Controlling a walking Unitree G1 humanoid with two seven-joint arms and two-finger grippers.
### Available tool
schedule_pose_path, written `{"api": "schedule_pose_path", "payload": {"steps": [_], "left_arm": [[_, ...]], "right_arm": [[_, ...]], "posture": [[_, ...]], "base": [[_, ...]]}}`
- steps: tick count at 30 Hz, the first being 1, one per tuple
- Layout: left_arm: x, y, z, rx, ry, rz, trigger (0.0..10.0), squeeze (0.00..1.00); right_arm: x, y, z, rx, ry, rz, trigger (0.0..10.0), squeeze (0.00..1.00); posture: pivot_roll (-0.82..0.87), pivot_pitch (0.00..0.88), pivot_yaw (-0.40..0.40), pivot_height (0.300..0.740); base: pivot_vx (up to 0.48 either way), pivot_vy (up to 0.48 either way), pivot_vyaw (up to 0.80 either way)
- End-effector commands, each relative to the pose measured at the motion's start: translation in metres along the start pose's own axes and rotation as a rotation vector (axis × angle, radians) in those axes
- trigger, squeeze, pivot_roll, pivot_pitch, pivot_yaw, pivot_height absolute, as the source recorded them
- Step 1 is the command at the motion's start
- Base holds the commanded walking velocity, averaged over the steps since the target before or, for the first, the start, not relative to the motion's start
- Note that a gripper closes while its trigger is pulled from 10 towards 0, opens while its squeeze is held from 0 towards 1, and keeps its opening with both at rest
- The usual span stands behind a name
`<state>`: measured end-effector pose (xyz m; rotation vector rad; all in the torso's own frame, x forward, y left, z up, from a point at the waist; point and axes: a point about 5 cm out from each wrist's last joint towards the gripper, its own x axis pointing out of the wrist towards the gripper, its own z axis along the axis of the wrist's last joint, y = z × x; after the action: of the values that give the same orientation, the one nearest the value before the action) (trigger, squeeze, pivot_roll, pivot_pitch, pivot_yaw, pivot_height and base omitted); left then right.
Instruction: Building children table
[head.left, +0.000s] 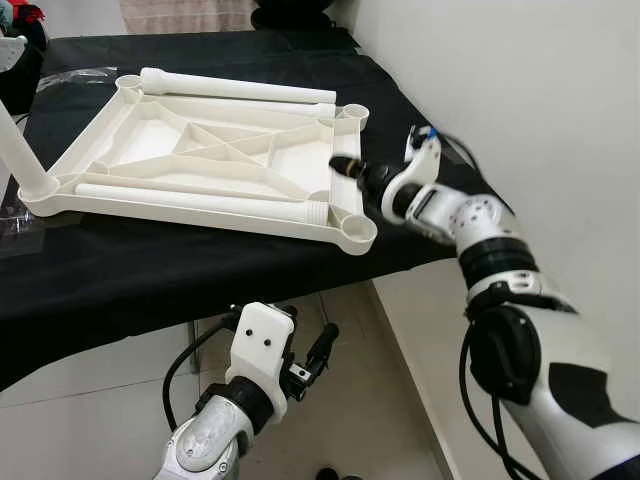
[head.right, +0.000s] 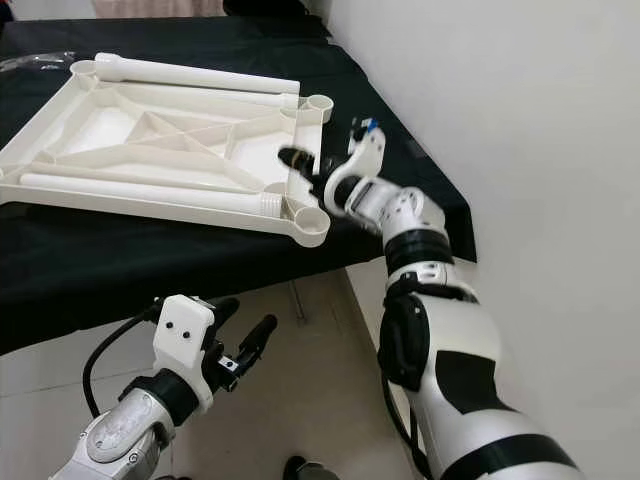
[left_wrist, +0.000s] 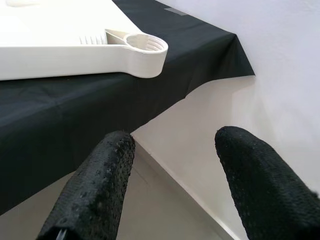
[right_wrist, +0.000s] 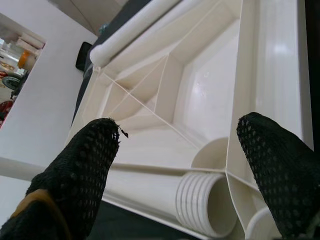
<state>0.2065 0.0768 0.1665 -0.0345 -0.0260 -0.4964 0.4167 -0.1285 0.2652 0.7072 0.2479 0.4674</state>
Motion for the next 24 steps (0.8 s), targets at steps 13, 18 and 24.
{"api": "schedule_pose_path", "payload": {"steps": [13, 18, 24], "left_arm": [[-0.003, -0.004, -0.004, 0.009, 0.019, -0.015, 10.0, 0.00], [-0.004, -0.004, -0.004, 0.010, 0.022, -0.016, 10.0, 0.00], [-0.003, -0.004, -0.004, 0.020, 0.020, -0.019, 10.0, 0.00]], "right_arm": [[0.005, -0.004, -0.047, 0.031, 0.246, 0.048, 10.0, 0.00], [0.004, -0.002, -0.052, 0.063, 0.274, 0.090, 10.0, 0.00], [0.004, -0.004, -0.055, 0.064, 0.281, 0.074, 10.0, 0.00]], "posture": [[0.09, 0.191, -0.136, 0.740], [0.09, 0.186, -0.138, 0.740], [0.09, 0.193, -0.138, 0.740]], "base": [[0.000, 0.000, 0.00], [0.000, 0.000, 0.00], [0.000, 0.000, 0.00]]}}
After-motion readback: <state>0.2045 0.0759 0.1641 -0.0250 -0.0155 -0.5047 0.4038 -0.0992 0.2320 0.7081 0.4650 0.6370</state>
